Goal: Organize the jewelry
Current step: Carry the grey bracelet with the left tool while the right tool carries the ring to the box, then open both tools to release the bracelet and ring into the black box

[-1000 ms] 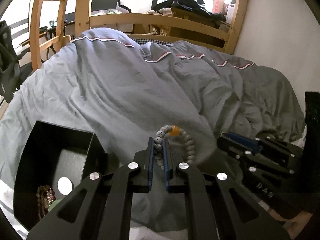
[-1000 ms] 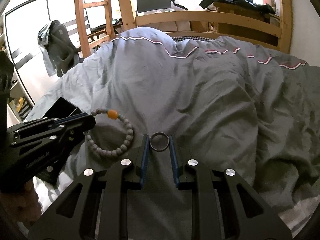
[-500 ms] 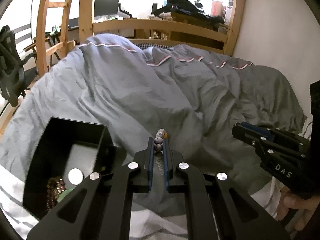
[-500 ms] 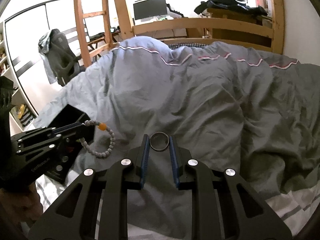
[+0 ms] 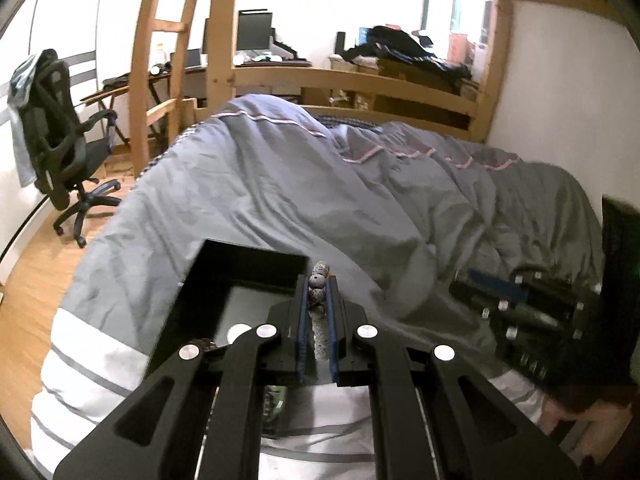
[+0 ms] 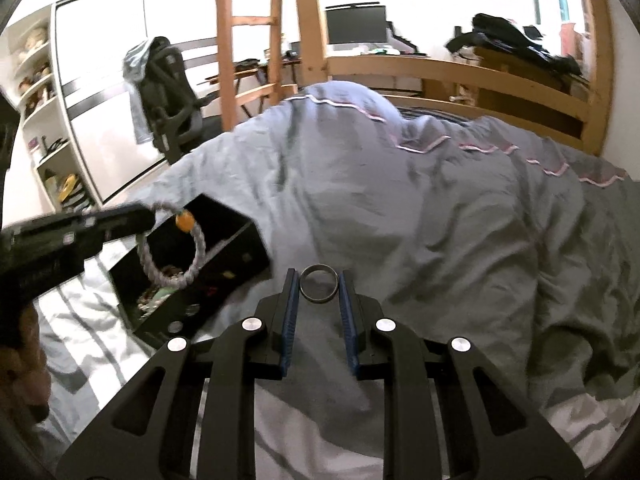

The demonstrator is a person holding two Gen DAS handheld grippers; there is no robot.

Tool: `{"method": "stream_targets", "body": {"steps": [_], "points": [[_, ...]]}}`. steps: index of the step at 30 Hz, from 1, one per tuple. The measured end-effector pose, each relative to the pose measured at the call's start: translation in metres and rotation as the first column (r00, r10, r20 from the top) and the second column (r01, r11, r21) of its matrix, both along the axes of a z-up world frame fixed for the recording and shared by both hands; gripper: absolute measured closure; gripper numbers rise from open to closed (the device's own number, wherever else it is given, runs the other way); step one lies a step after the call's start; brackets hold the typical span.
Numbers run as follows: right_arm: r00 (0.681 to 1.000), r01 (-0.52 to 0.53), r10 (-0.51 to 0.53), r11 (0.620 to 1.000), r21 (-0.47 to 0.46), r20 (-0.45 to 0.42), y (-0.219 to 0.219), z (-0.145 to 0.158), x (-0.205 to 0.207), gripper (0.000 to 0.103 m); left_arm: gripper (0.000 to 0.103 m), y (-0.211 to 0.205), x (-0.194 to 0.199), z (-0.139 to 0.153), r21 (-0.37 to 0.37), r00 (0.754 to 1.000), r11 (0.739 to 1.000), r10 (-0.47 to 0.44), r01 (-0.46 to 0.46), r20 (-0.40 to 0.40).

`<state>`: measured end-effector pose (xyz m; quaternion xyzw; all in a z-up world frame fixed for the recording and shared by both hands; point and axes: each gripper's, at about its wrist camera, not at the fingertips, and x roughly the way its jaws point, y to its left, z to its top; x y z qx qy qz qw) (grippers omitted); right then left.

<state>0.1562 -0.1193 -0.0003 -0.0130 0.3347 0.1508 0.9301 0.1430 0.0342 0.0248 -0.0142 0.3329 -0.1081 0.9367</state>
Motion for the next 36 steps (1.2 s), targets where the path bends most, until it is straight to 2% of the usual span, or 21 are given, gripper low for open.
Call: {"method": "stream_targets", "body": {"steps": [15,22,31,36], "points": [[0.99,-0.139,0.139,0.99,-0.005,0.016,0.06,0.003,-0.006,0.082,0.095,0.066,-0.004,0.011,0.035,0.996,0.995,0.091,-0.092,0.013],[0.984,-0.177,0.177,0.984,-0.015,0.028,0.082,0.004,-0.003,0.082,0.095,0.089,-0.001,-0.004,0.035,0.994,0.994,0.107,-0.105,-0.036],[0.969,-0.248,0.248,0.969,-0.003,0.002,0.105,-0.014,0.002,0.082,0.095,0.095,0.013,-0.024,0.005,0.991,0.997,0.074,-0.074,-0.113],[0.957,-0.291,0.291,0.957,0.001,-0.015,0.12,-0.023,0.002,0.082,0.095,0.1,0.018,-0.033,0.017,0.985,0.994,0.109,-0.107,-0.134]]}}
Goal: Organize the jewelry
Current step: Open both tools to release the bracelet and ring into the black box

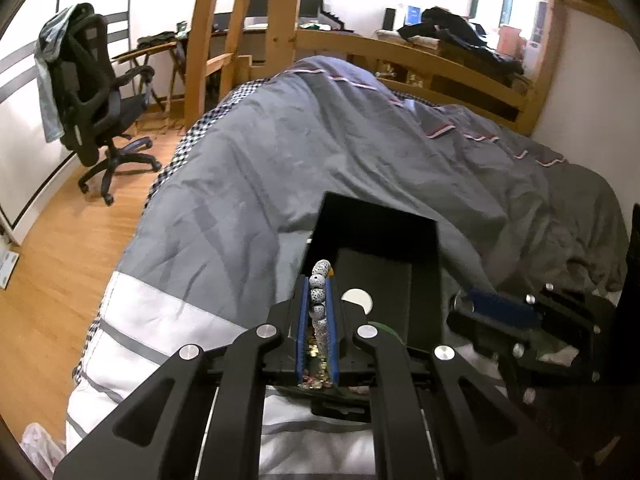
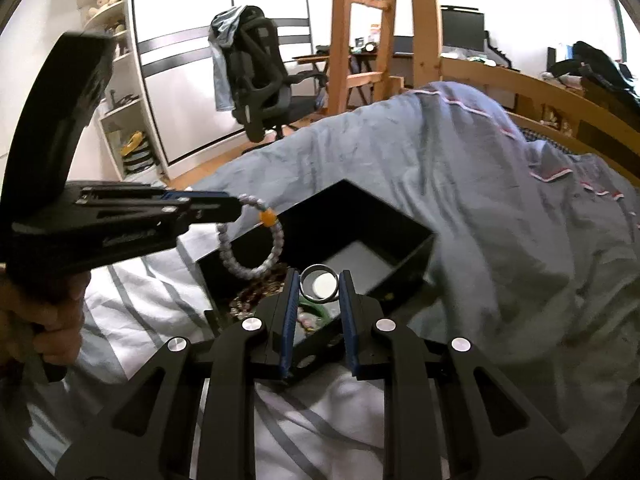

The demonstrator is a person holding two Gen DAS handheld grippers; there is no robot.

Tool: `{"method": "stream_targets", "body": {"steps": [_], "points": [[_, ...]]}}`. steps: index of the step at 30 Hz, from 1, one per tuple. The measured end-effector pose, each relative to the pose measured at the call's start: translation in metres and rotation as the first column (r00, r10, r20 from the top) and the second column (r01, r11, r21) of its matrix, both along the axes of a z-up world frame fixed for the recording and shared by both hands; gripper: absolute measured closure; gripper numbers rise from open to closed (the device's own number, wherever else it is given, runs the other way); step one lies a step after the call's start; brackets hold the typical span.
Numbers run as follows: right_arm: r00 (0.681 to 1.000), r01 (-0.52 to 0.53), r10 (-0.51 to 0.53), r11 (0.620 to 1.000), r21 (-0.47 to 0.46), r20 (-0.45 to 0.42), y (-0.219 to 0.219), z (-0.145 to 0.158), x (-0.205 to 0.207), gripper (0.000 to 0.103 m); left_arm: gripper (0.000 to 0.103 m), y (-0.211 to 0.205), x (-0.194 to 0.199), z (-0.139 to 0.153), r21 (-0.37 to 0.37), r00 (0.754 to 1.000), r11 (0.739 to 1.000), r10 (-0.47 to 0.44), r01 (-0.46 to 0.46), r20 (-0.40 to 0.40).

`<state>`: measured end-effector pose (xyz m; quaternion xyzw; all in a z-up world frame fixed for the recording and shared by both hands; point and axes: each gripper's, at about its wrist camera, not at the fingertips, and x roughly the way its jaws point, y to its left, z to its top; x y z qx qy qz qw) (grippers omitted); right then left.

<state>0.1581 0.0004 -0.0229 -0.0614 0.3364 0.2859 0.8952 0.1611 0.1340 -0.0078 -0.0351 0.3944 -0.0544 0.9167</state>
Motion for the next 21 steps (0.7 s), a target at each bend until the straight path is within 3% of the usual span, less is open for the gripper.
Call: {"method": "stream_targets", "body": {"steps": [6,10,11,12,14,15,16,18,19,21], "points": [[0.999,-0.043,0.042,0.999,-0.031,-0.02,0.014,-0.011,-0.004,0.079,0.095,0.004,-0.002,0.001,-0.007,1.0,1.0,0.026,-0.026,0.003],[0.999,-0.044,0.044,0.999,-0.025,-0.009,0.015,-0.011,-0.008,0.049,0.094,0.005,-0.003,0.003,-0.022,1.0,0.999,0.029,-0.029,0.01],[0.999,-0.043,0.043,0.999,-0.025,-0.006,0.015,-0.01,-0.008,0.046,0.094,0.006,-0.004,0.003,-0.025,0.999,0.999,0.034,-0.033,0.012],[0.999,-0.039,0.039,0.999,-0.026,-0.002,0.014,-0.009,-0.009,0.038,0.09,0.007,-0.003,0.004,-0.026,0.999,0.999,0.041,-0.041,0.016],[1.0,-0.021,0.021,1.0,-0.019,0.017,0.011,-0.005,-0.01,0.023,0.063,0.011,-0.006,0.007,-0.023,0.997,0.997,0.075,-0.074,0.032],[1.0,-0.008,0.009,1.0,-0.014,0.026,0.01,-0.002,-0.01,0.011,0.034,0.013,-0.009,0.01,-0.024,0.994,0.995,0.098,-0.097,0.045],[0.999,0.007,-0.007,1.0,-0.013,0.034,0.008,0.001,-0.011,0.006,0.024,0.016,-0.012,0.013,-0.027,0.991,0.993,0.12,-0.119,0.064],[0.998,0.039,-0.038,0.999,-0.025,0.042,0.005,0.007,-0.013,0.004,0.018,0.022,-0.021,0.022,-0.029,0.981,0.986,0.164,-0.162,0.104],[0.998,0.052,-0.051,0.998,-0.03,0.044,0.004,0.011,-0.014,0.004,0.008,0.023,-0.025,0.025,-0.027,0.978,0.984,0.178,-0.176,0.109],[0.996,0.076,-0.074,0.997,-0.032,0.046,0.0,0.019,-0.02,0.004,0.006,0.027,-0.037,0.029,-0.027,0.97,0.978,0.207,-0.205,0.127]]}}
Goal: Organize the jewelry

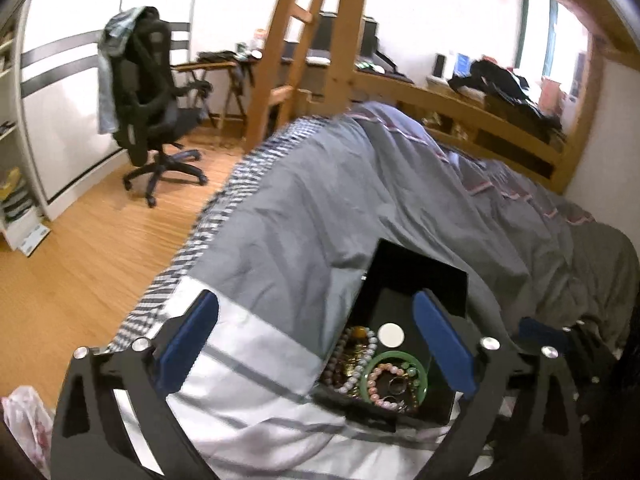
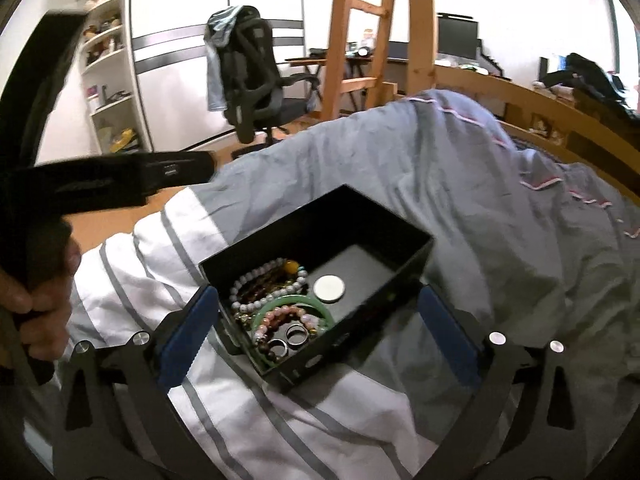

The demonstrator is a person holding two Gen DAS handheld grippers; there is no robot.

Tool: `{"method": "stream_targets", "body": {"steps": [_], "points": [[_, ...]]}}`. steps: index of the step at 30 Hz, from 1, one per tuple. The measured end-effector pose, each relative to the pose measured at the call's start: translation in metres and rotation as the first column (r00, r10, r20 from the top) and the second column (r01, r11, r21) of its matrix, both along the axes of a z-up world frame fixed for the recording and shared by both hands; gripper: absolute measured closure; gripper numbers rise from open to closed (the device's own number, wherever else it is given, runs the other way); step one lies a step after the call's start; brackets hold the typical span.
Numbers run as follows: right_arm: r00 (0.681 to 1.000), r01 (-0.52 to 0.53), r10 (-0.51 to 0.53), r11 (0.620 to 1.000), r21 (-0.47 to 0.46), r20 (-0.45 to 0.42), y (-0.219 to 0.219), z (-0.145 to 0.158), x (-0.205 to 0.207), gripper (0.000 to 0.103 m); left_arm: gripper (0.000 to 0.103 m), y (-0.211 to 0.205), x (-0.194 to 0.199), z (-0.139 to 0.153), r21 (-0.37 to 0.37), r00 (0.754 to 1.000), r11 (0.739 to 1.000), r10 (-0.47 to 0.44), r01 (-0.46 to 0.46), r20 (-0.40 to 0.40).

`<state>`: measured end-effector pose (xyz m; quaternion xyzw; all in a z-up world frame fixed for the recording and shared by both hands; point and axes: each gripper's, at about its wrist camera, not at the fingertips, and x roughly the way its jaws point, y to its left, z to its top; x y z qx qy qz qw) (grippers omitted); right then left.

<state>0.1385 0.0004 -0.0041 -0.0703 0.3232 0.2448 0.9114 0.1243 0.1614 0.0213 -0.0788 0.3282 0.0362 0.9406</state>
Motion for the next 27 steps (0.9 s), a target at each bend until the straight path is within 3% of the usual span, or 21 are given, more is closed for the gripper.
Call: {"method": "stream_targets", "body": {"steps": [3,12,18,22,27], "points": [[1.0,0.021,-0.021,1.0,0.006,-0.007,-0.006,0.012,-0.013,0.004,0.006,0.0,-0.017,0.001,0.018,1.0,1.0,-0.01,0.01,-0.017],[0.998,0.046,-0.048,0.998,-0.032,-0.045,-0.017,0.029,-0.064,0.004,0.006,-0.02,-0.085,0.006,0.165,0.998,0.984,-0.068,0.07,-0.02],[0.996,0.064,-0.066,0.997,-0.03,-0.052,-0.03,0.03,-0.089,0.004,0.006,-0.019,-0.112,0.009,0.103,0.998,0.993,-0.059,0.057,0.013],[0.996,0.069,-0.07,0.997,-0.018,-0.049,-0.037,0.033,-0.095,0.004,0.006,-0.028,-0.118,0.011,0.151,0.998,0.988,-0.032,0.022,0.061],[0.995,0.085,-0.084,0.996,0.018,-0.046,-0.043,0.037,-0.094,0.004,0.006,-0.027,-0.112,0.006,0.138,0.999,0.99,-0.033,0.029,0.029]]}}
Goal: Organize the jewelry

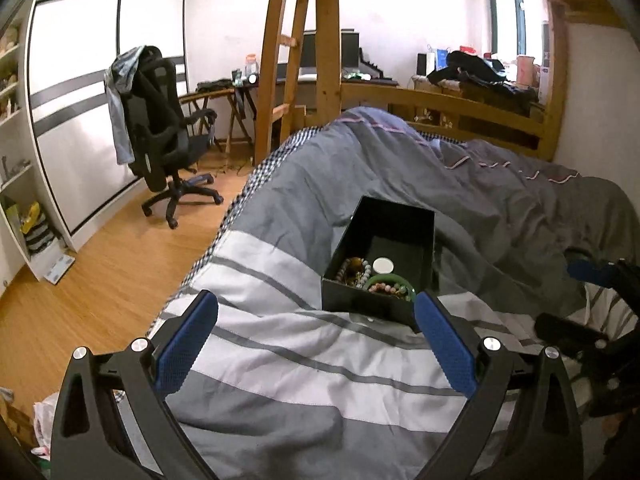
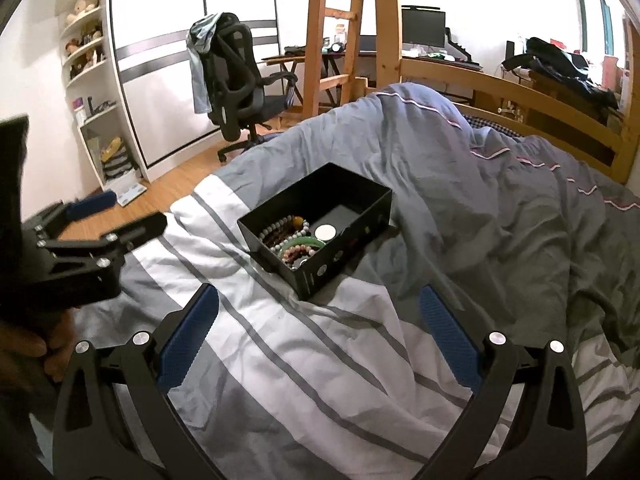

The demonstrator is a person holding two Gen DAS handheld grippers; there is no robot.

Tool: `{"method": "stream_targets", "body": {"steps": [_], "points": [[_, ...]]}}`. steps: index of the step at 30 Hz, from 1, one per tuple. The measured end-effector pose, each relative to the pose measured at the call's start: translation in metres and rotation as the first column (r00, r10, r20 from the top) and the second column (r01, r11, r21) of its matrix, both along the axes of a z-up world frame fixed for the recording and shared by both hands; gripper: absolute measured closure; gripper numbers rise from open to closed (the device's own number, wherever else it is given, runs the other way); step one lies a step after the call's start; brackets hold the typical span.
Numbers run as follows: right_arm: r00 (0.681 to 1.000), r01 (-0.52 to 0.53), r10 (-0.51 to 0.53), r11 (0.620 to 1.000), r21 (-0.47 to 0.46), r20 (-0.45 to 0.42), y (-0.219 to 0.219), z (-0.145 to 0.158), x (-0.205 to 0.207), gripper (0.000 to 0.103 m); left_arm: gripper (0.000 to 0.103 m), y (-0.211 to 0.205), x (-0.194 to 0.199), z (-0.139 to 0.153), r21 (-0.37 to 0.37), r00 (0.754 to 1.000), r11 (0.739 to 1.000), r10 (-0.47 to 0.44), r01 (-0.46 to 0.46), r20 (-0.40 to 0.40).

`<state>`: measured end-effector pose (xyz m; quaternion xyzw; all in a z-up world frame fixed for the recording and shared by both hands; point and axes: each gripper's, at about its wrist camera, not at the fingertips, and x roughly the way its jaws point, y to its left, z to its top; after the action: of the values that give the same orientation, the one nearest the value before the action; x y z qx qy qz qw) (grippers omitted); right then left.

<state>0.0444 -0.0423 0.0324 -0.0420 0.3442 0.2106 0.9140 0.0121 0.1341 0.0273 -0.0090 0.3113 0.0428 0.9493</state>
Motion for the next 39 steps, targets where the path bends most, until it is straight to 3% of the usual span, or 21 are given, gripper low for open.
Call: {"method": "stream_targets", "body": {"steps": [5,19,39], "points": [[1.0,0.018,-0.018,1.0,0.018,-0.007,-0.006,-0.004,0.004,0.004,0.006,0.003,0.002,-0.002,-0.011,1.0,1.0,0.007,-0.007,-0.01],[0.999,0.029,-0.028,0.999,0.032,-0.025,-0.011,-0.009,0.008,0.004,0.006,-0.02,0.007,-0.008,0.096,0.999,0.995,-0.035,0.039,-0.041],[0.999,0.027,-0.027,0.999,0.023,-0.027,-0.01,-0.014,0.009,0.004,0.006,-0.025,0.009,-0.013,0.11,0.998,0.993,-0.034,0.04,-0.06]]}}
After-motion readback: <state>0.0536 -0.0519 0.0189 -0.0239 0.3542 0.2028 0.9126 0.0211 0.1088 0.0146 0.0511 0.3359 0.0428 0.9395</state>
